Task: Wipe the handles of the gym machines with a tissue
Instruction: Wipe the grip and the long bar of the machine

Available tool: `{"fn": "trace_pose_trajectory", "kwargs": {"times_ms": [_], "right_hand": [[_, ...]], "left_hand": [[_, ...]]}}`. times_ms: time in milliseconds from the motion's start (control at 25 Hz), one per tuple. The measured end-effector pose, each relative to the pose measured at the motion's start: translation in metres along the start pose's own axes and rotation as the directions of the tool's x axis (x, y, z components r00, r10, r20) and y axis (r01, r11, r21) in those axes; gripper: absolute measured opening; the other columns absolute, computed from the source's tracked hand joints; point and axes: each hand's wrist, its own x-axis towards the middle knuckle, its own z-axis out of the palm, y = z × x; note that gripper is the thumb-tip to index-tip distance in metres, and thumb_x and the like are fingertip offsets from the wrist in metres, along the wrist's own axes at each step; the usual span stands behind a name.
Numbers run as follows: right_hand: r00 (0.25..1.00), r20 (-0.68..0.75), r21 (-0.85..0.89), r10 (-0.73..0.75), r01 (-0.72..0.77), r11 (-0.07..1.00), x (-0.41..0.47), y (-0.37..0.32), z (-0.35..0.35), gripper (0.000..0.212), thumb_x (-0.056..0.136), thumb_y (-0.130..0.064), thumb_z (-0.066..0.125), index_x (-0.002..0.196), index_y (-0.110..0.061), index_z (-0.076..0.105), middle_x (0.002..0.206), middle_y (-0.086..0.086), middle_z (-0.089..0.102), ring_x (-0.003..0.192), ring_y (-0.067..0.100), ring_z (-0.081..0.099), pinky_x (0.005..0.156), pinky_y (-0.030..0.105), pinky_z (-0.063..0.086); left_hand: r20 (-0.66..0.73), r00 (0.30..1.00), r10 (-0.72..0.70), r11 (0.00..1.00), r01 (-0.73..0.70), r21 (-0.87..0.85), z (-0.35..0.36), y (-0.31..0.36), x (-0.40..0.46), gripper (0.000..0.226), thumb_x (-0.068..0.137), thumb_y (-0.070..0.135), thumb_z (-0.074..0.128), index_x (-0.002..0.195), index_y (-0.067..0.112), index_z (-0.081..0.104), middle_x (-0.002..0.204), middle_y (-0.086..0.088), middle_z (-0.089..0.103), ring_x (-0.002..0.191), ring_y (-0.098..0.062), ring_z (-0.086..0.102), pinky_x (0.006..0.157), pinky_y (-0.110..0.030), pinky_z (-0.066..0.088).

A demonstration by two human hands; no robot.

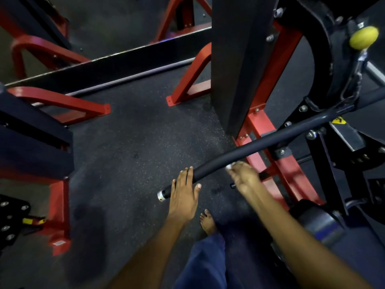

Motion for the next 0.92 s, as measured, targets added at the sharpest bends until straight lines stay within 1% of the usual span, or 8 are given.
{"fn": "trace_pose_trajectory", "kwargs": {"times_ms": [120,200,360,520,600,680,800,920], "right_hand": [[0.987,-0.125,0.164,-0.101,0.121,0.979,0.022,-0.032,-0.015,0.029,0.09,0.018,0.037,0.084,-0.005,0.054,0.071,0.004,0.058,0.051,0.003,0.06,0.053,0.013,0.051],[0.981,-0.161,0.158,-0.106,0.132,0.979,0.012,-0.012,-0.006,0.031,0.091,0.017,0.037,0.084,-0.008,0.054,0.062,-0.002,0.061,0.052,0.003,0.058,0.052,0.011,0.049],[1.0,-0.004,0.018,-0.004,0.004,1.0,-0.022,0.047,0.023,0.032,0.088,0.021,0.039,0.073,-0.006,0.048,0.07,0.006,0.049,0.065,0.014,0.05,0.061,0.019,0.051],[0.998,0.018,0.031,0.059,-0.059,0.998,-0.009,0.021,0.016,0.026,0.086,0.021,0.04,0.078,-0.002,0.051,0.077,0.011,0.051,0.071,0.016,0.054,0.052,0.02,0.055],[0.999,0.034,0.083,0.042,-0.045,0.996,-0.021,0.03,0.021,0.026,0.088,0.019,0.04,0.081,-0.003,0.052,0.078,0.009,0.053,0.072,0.015,0.055,0.062,0.02,0.055],[0.993,0.102,0.011,0.058,-0.06,0.998,-0.042,0.053,0.034,0.027,0.089,0.018,0.041,0.079,-0.005,0.052,0.076,0.007,0.053,0.071,0.014,0.054,0.07,0.023,0.051],[0.987,0.121,-0.115,0.109,-0.095,0.989,-0.053,0.054,0.049,0.029,0.086,0.021,0.041,0.073,-0.003,0.05,0.069,0.009,0.053,0.068,0.015,0.053,0.076,0.027,0.05],[0.99,0.114,-0.057,0.079,-0.073,0.996,-0.048,0.03,0.048,0.031,0.084,0.023,0.04,0.069,-0.003,0.049,0.059,0.007,0.053,0.066,0.015,0.053,0.082,0.031,0.051]], "left_hand": [[-0.015,1.0,0.024,1.0,-0.024,0.009,-0.001,-0.005,-0.004,0.063,0.1,0.048,0.017,0.155,0.018,0.006,0.16,-0.005,0.017,0.149,-0.019,0.009,0.121,-0.036,0.0],[-0.005,0.999,0.039,0.999,-0.039,0.029,-0.001,-0.005,-0.005,0.067,0.097,0.051,0.01,0.155,0.018,0.005,0.161,-0.003,0.015,0.149,-0.017,0.007,0.12,-0.035,-0.002],[-0.011,1.0,0.03,0.999,-0.029,0.023,-0.005,-0.009,-0.004,0.057,0.104,0.039,0.025,0.155,0.018,0.007,0.161,0.0,0.016,0.149,-0.015,0.007,0.12,-0.035,-0.002],[-0.034,0.999,0.025,0.997,-0.022,0.072,-0.016,-0.022,-0.013,0.061,0.1,0.048,0.014,0.155,0.019,0.01,0.159,-0.001,0.022,0.148,-0.016,0.012,0.12,-0.037,0.001],[-0.102,0.993,0.054,0.995,-0.045,0.086,-0.023,-0.02,-0.016,0.069,0.094,0.051,0.005,0.154,0.018,0.017,0.156,-0.001,0.029,0.146,-0.018,0.019,0.119,-0.039,0.006],[-0.168,0.983,0.067,0.995,-0.053,0.086,-0.03,-0.015,-0.016,0.07,0.094,0.051,0.005,0.152,0.017,0.024,0.153,-0.003,0.035,0.144,-0.019,0.026,0.119,-0.041,0.01],[-0.158,0.983,0.089,0.993,-0.075,0.095,-0.042,-0.012,-0.02,0.067,0.095,0.049,0.007,0.152,0.017,0.025,0.151,-0.003,0.037,0.142,-0.019,0.029,0.119,-0.039,0.01],[-0.178,0.978,0.111,0.991,-0.095,0.096,-0.057,-0.008,-0.023,0.06,0.098,0.043,0.017,0.151,0.017,0.026,0.15,-0.003,0.039,0.141,-0.019,0.03,0.119,-0.039,0.012]]}}
